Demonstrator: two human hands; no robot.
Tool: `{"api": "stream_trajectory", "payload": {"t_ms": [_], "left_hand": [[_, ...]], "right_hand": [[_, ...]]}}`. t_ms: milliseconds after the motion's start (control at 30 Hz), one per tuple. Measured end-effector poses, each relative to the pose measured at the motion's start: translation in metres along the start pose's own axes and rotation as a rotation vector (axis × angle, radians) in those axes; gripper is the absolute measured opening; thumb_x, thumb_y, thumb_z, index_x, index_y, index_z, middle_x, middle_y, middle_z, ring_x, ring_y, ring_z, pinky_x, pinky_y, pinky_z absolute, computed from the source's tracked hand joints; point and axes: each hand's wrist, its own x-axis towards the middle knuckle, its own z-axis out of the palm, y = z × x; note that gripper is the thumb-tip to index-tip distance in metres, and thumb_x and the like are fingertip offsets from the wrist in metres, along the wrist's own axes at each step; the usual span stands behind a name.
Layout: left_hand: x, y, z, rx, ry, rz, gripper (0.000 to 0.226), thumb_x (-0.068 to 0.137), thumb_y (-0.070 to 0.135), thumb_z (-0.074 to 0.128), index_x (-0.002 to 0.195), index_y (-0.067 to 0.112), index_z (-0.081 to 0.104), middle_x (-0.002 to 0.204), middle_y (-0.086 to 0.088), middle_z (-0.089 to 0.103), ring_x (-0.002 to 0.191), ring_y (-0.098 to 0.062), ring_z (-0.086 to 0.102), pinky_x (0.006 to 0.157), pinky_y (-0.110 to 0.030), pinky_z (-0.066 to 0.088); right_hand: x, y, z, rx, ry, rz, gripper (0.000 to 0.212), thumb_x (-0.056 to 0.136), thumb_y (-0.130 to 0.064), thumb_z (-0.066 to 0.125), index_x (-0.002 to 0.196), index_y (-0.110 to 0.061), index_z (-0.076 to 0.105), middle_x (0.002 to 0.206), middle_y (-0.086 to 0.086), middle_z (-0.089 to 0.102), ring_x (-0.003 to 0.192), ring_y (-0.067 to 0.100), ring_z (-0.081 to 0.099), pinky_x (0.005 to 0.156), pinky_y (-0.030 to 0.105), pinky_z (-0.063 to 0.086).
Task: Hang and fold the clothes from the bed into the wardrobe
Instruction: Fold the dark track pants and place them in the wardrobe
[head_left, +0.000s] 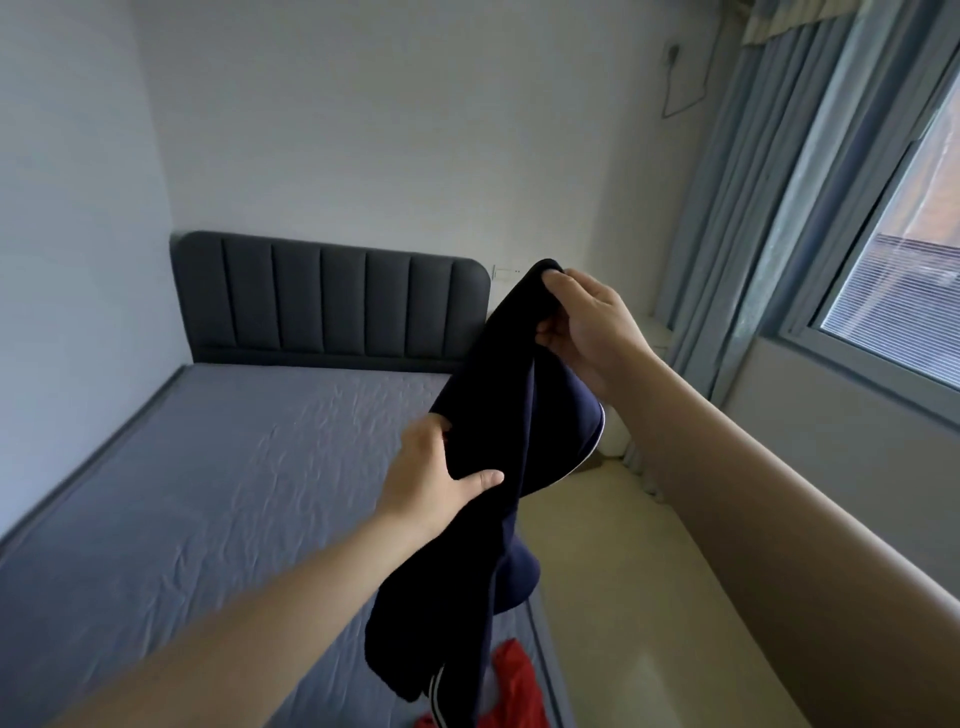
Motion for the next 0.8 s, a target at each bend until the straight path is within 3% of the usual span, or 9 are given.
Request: {"api": "stream_trajectory", "payload": {"t_ms": [100,233,300,333,433,533,600,667,800], "left_hand": [[0.007,-0.005,0.003,0.060,-0.027,0.017,0.058,0.078,0.043,0.073,0.121,0.010,0.055,0.121,-0.006,0.057,0.108,-0.023,0.058,0.093,-0.039,0.049],[0.010,-0.012,-0.004,-0.084,-0.147,-0.037,0.024,0.090,0.035,0.063,0.103,0.016,0.067,0.095,0.001,0.072,0.086,-0.017,0.068,0.080,-0.036,0.055],[0.016,-0.010,-0.007,-0.138,-0.127,-0.048,0.015,0.090,0.033,0.062,0.087,0.019,0.067,0.075,0.003,0.069,0.069,-0.015,0.066,0.064,-0.028,0.053],[0.020,-0.007,-0.009,-0.131,-0.100,-0.041,0.019,0.090,0.032,0.062,0.077,0.019,0.064,0.067,0.004,0.064,0.062,-0.015,0.062,0.056,-0.025,0.048],[0.035,0.006,-0.015,-0.210,-0.009,-0.084,0.028,0.090,0.028,0.063,0.065,0.016,0.058,0.061,-0.002,0.061,0.063,-0.023,0.062,0.059,-0.034,0.048],[0.048,0.016,-0.020,-0.303,0.057,-0.139,0.030,0.089,0.025,0.064,0.077,-0.003,0.061,0.079,-0.020,0.067,0.079,-0.034,0.066,0.077,-0.049,0.056],[0.053,0.021,-0.021,-0.269,0.134,-0.136,0.036,0.087,0.026,0.064,0.067,-0.002,0.053,0.065,-0.010,0.057,0.066,-0.026,0.057,0.065,-0.036,0.053],[0.055,0.027,-0.023,-0.194,0.232,-0.115,0.044,0.085,0.026,0.066,0.056,0.011,0.037,0.054,0.002,0.038,0.054,-0.017,0.040,0.046,-0.018,0.032],[0.057,0.031,-0.028,-0.231,0.298,-0.110,0.045,0.083,0.027,0.068,0.057,0.011,0.036,0.057,-0.004,0.038,0.060,-0.021,0.042,0.053,-0.034,0.034]], "right_hand": [[0.003,-0.004,0.000,0.065,-0.020,-0.030,0.031,0.100,-0.016,0.049,0.069,-0.017,0.053,0.054,-0.007,0.053,0.052,0.010,0.050,0.054,0.021,0.045],[0.010,0.000,-0.011,0.063,0.103,-0.057,0.020,0.100,-0.015,0.048,0.083,-0.013,0.058,0.067,-0.004,0.060,0.059,0.011,0.059,0.062,0.023,0.054],[0.011,0.012,-0.025,0.012,0.115,0.020,0.020,0.100,-0.015,0.049,0.113,-0.003,0.056,0.090,0.002,0.062,0.082,0.014,0.064,0.077,0.026,0.054],[0.011,0.022,-0.033,-0.074,0.094,0.082,0.037,0.099,-0.017,0.051,0.132,-0.001,0.045,0.107,0.006,0.060,0.098,0.017,0.060,0.085,0.029,0.052],[-0.003,0.057,-0.052,-0.372,0.008,0.189,0.066,0.097,-0.024,0.057,0.151,-0.016,0.020,0.148,0.010,0.038,0.129,0.026,0.047,0.096,0.034,0.048],[-0.020,0.083,-0.053,-0.331,0.010,0.207,0.064,0.092,-0.027,0.064,0.147,-0.018,0.032,0.141,0.007,0.045,0.118,0.020,0.055,0.096,0.036,0.051],[-0.028,0.091,-0.049,-0.329,-0.019,0.202,0.054,0.089,-0.028,0.067,0.137,-0.020,0.045,0.129,0.005,0.056,0.110,0.017,0.061,0.092,0.035,0.054],[-0.037,0.097,-0.046,-0.390,-0.061,0.164,0.039,0.087,-0.031,0.069,0.123,-0.024,0.054,0.115,0.003,0.064,0.099,0.016,0.066,0.083,0.030,0.056],[-0.052,0.108,-0.040,-0.474,-0.104,0.109,0.014,0.085,-0.027,0.072,0.097,-0.022,0.067,0.089,0.000,0.070,0.080,0.014,0.068,0.073,0.028,0.059]]}}
